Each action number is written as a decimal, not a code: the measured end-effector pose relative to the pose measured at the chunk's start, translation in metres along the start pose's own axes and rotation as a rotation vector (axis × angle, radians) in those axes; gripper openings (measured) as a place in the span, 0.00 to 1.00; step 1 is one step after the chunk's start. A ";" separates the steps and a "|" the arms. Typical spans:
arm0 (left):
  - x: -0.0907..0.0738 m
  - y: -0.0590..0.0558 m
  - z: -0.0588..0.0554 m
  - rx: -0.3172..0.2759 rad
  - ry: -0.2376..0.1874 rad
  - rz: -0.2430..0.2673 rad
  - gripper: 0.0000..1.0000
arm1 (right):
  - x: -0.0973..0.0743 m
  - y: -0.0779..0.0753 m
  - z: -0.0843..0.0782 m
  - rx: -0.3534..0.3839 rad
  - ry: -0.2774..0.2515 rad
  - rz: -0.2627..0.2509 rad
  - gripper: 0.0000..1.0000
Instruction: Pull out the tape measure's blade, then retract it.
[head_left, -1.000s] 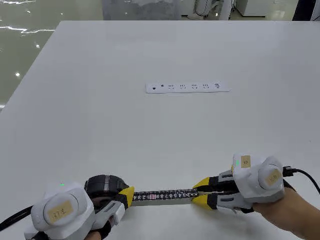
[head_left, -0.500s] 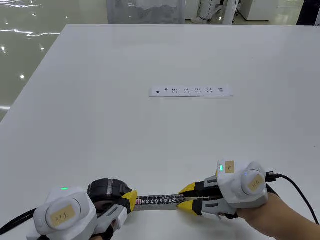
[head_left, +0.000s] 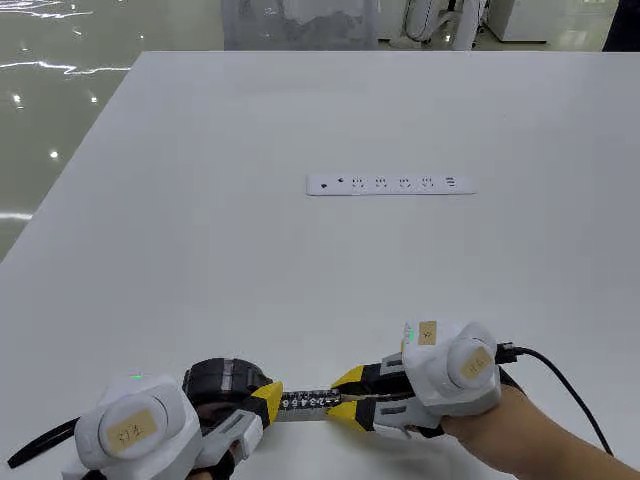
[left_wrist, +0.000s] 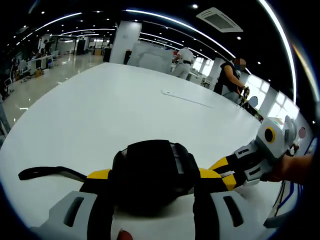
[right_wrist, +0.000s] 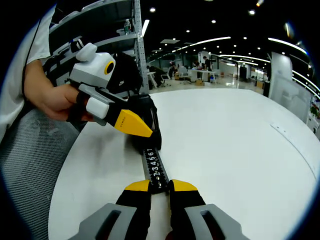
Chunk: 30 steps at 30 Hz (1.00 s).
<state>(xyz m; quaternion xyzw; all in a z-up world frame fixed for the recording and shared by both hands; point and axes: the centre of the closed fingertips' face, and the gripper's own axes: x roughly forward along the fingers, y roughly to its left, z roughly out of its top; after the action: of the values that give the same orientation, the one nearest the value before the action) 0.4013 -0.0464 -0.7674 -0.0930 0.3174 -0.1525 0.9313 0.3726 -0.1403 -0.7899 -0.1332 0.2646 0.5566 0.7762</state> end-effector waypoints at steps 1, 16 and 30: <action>0.000 0.000 0.000 -0.001 0.000 0.000 0.60 | 0.002 0.001 0.001 -0.001 0.000 0.001 0.11; 0.000 0.001 0.001 -0.014 -0.001 -0.003 0.60 | 0.028 0.006 0.018 0.003 -0.034 0.013 0.11; -0.001 0.000 0.001 -0.014 -0.005 -0.005 0.61 | 0.039 0.011 0.026 -0.008 -0.044 0.021 0.12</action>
<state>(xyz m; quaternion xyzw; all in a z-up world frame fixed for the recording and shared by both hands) 0.4017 -0.0457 -0.7664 -0.1007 0.3161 -0.1524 0.9310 0.3789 -0.0927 -0.7898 -0.1212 0.2469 0.5685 0.7753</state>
